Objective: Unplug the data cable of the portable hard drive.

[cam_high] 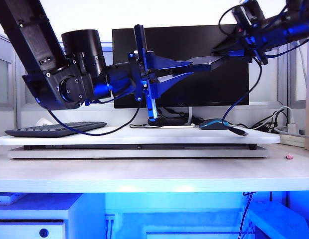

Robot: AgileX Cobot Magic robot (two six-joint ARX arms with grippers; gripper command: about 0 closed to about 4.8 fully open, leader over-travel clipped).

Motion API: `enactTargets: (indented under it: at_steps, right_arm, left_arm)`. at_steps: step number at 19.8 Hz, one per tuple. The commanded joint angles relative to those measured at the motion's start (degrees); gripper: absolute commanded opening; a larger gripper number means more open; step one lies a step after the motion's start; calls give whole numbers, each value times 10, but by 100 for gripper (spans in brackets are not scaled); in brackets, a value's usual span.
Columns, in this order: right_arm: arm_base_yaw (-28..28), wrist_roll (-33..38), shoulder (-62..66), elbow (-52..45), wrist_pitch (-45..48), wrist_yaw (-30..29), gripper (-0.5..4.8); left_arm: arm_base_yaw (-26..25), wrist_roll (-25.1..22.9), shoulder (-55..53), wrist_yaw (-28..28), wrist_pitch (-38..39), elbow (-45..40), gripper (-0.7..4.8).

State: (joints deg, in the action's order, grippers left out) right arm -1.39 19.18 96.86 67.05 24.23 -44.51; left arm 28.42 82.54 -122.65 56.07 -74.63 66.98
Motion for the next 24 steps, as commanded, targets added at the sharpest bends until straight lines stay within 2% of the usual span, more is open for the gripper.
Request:
enactTargets:
  at_steps: [1, 3, 6, 11, 13, 15, 17, 18, 20, 22, 23, 24]
  right_arm:
    - [46, -11, -4, 22, 38, 84, -7]
    - [59, -7, -4, 27, 29, 84, -7]
    - [59, -12, 3, 31, 17, 71, -7]
    - [38, -12, 32, 57, 17, 72, -7]
    - [31, -11, 47, 71, 15, 73, -7]
    - [31, -11, 72, 95, 12, 76, -7]
    - [31, -5, 105, 127, 8, 81, -7]
    - [31, -1, 124, 147, -7, 87, -7]
    - [31, 0, 161, 184, -44, 88, -6]
    - [31, 4, 184, 209, -66, 88, -3]
    - [31, 4, 191, 216, -68, 92, 68]
    - [31, 6, 194, 220, -71, 107, 271]
  left_arm:
    - [0, -7, 5, 71, -7, -21, -5]
    - [-3, -7, 5, 83, -14, -45, -5]
    - [-8, -16, 4, 48, -16, -52, -6]
    - [-69, -35, 4, -36, 17, -20, -6]
    - [-98, -75, 4, -52, 90, 13, -6]
    - [-122, -132, 3, -75, 195, 57, -6]
    - [-141, -207, 3, -114, 334, 109, -6]
    - [-150, -231, -1, -135, 404, 137, -6]
    - [-163, -244, -11, -160, 492, 177, -6]
    - [-172, -251, -14, -180, 528, 192, 4]
    - [-172, -252, -14, -188, 527, 192, 84]
    - [-175, -252, -14, -191, 527, 194, 231]
